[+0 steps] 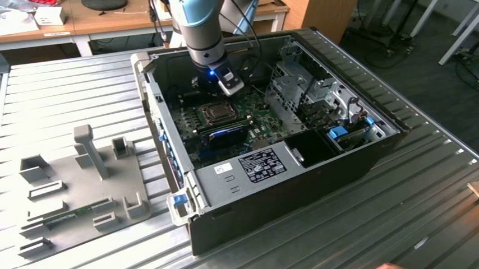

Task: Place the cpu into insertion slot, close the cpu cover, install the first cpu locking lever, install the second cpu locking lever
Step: 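Install the first cpu locking lever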

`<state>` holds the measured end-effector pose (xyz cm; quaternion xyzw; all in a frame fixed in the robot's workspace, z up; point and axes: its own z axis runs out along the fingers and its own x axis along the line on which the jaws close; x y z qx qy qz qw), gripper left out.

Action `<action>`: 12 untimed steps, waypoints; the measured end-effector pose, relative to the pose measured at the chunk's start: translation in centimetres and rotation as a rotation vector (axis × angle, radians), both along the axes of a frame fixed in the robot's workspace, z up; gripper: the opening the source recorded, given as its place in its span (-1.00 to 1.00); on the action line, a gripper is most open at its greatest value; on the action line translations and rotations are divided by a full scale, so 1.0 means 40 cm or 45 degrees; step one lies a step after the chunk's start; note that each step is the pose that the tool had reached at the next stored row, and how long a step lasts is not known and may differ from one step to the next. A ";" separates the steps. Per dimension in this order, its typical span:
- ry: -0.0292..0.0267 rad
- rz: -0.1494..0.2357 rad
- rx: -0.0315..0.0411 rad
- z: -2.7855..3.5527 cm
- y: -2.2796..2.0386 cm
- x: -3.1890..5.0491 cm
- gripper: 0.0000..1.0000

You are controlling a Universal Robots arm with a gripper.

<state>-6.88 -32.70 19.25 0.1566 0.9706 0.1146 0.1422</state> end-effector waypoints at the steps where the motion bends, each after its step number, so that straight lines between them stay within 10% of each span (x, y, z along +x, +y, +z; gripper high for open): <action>1: -0.0006 0.000 0.0002 -0.001 0.000 0.000 -0.79; 12: -0.0044 0.000 0.0155 -0.003 -0.001 0.000 -0.79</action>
